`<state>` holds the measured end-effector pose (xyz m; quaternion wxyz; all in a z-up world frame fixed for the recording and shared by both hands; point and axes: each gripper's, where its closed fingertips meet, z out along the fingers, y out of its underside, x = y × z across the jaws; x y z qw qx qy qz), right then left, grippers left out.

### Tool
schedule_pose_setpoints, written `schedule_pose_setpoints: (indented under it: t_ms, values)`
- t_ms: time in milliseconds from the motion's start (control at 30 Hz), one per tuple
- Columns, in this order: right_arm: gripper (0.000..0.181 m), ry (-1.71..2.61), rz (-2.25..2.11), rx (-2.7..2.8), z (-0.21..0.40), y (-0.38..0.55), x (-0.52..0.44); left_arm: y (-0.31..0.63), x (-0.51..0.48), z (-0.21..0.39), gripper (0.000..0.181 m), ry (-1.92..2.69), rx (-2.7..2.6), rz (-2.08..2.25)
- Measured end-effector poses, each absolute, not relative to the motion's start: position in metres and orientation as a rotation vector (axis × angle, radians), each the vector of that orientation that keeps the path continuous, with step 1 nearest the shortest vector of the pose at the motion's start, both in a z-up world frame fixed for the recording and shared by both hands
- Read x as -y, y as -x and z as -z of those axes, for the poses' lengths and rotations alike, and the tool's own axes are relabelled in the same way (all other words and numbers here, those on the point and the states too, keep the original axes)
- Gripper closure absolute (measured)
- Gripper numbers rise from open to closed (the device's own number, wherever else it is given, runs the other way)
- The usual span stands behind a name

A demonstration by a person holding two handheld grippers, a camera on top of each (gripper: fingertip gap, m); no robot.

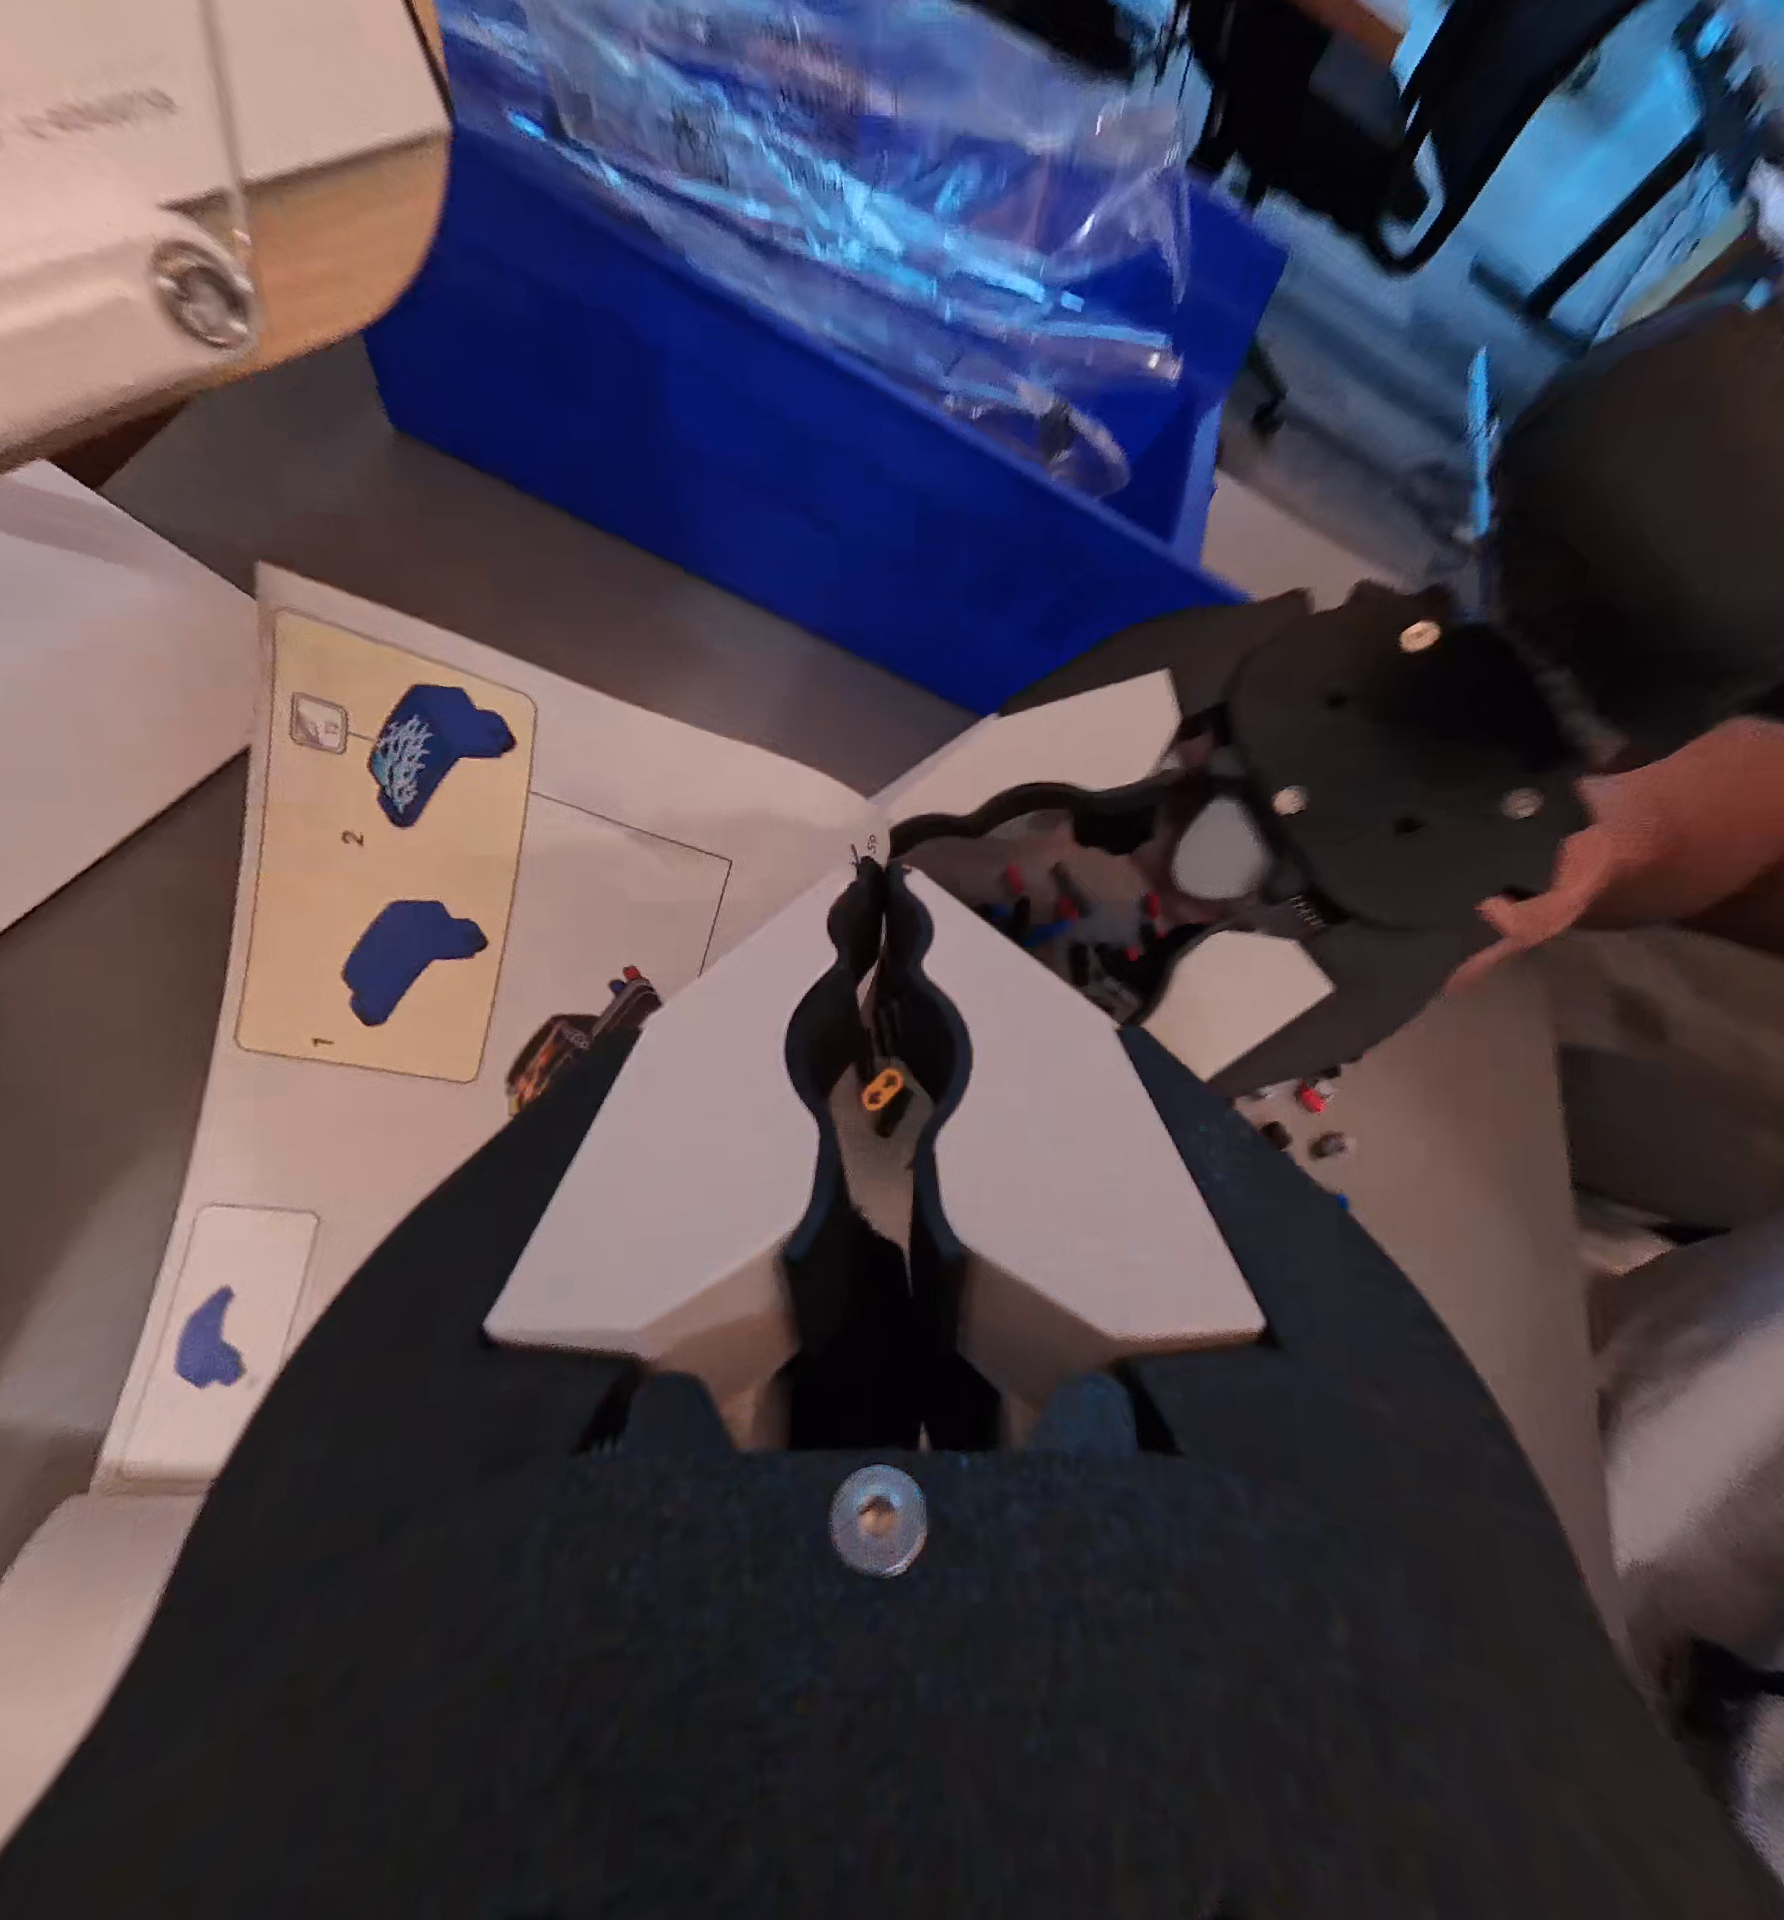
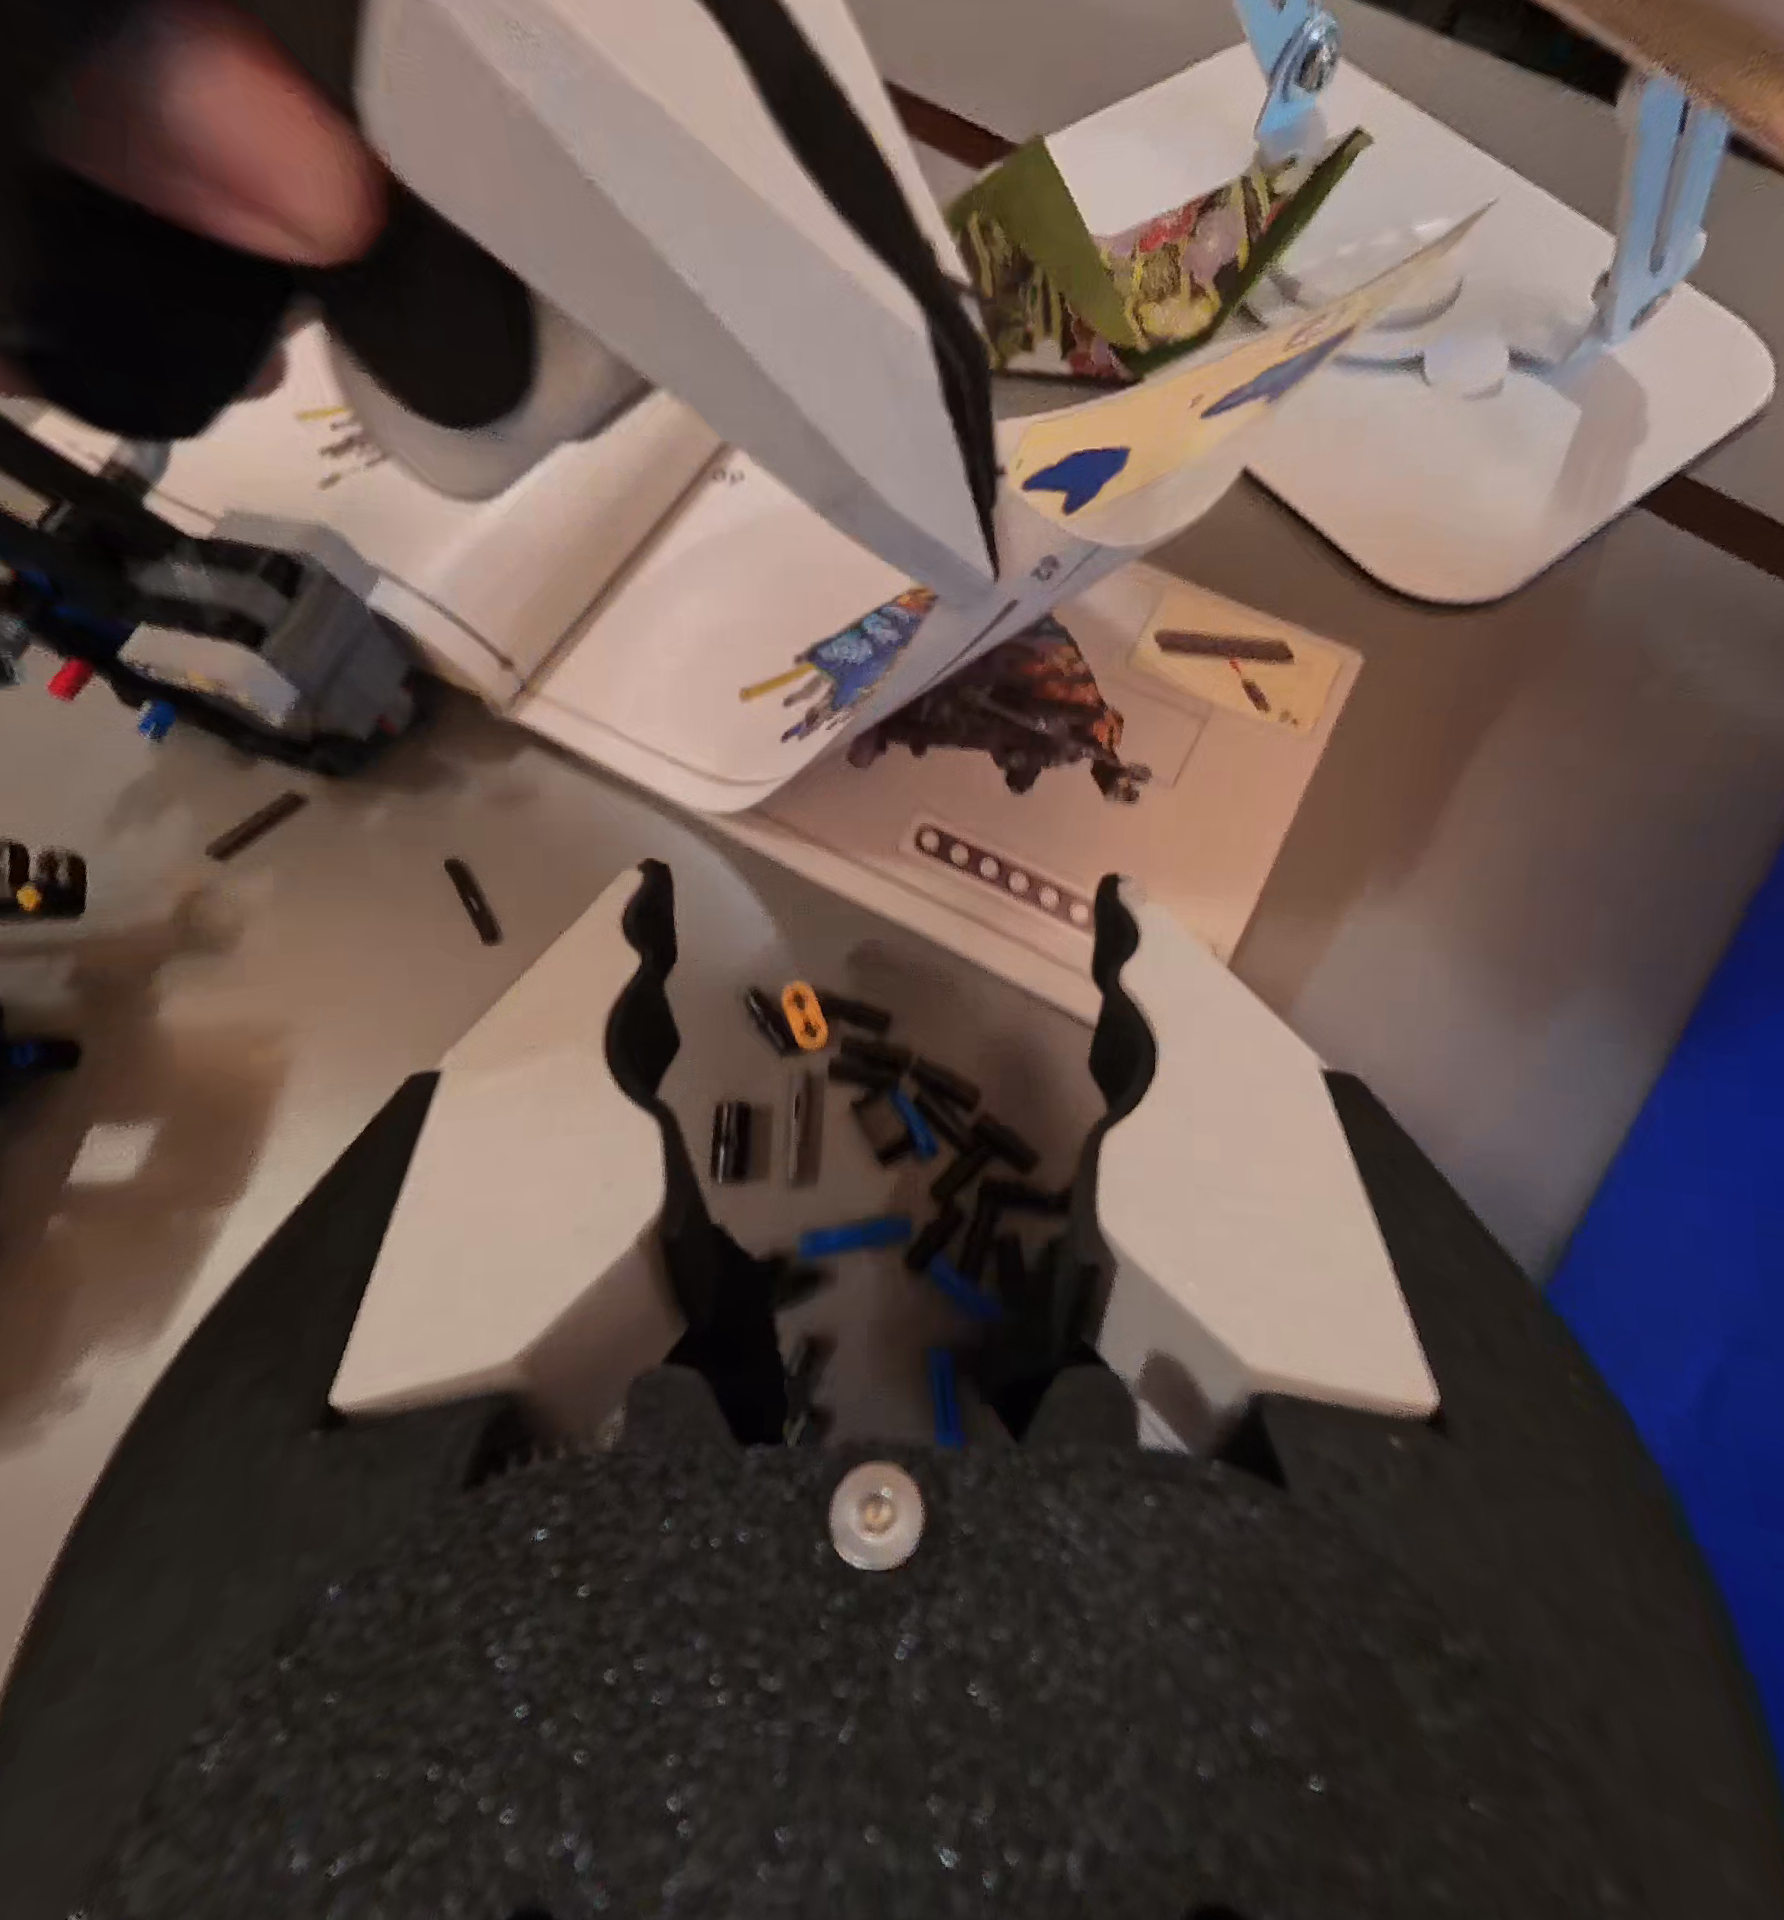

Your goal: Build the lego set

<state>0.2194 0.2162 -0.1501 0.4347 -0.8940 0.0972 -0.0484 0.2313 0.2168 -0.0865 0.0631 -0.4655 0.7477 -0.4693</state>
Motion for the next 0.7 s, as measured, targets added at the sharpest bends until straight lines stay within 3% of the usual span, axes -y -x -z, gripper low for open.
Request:
schedule_pose_setpoints:
  t_ms: [33, 133, 233, 300, 433, 567, 633, 700]
  values:
    - [0.101, 2.223, 0.105, -0.246, 0.149, -0.219, -0.225, -0.229, -0.220, 0.080, 0.181, 1.424, -2.223, 1.461]
    - [0.107, 2.151, -0.026, -0.288, 0.136, -0.211, -0.255, -0.223, -0.228, 0.070, 0.181, 1.471, -2.127, 1.539]
    - [0.140, 2.062, -0.044, -0.306, 0.123, -0.209, -0.272, -0.214, -0.237, 0.072, 0.181, 1.507, -2.078, 1.523]
    - [0.157, 2.070, 0.038, -0.264, 0.121, -0.208, -0.274, -0.205, -0.247, 0.065, 0.165, 1.526, -2.016, 1.552]
    - [0.171, 2.091, 0.282, -0.099, 0.116, -0.202, -0.278, -0.187, -0.281, 0.051, 0.135, 1.734, -1.852, 1.693]
    - [0.180, 2.091, 0.622, 0.103, 0.112, -0.197, -0.283, -0.181, -0.309, 0.055, 0.126, 1.966, -1.723, 1.807]
    - [0.181, 2.085, 0.779, 0.199, 0.111, -0.193, -0.285, -0.179, -0.312, 0.068, 0.141, 2.071, -1.721, 1.816]
    - [0.180, 2.081, 0.806, 0.267, 0.114, -0.184, -0.285, -0.179, -0.316, 0.079, 0.176, 2.140, -1.696, 1.817]
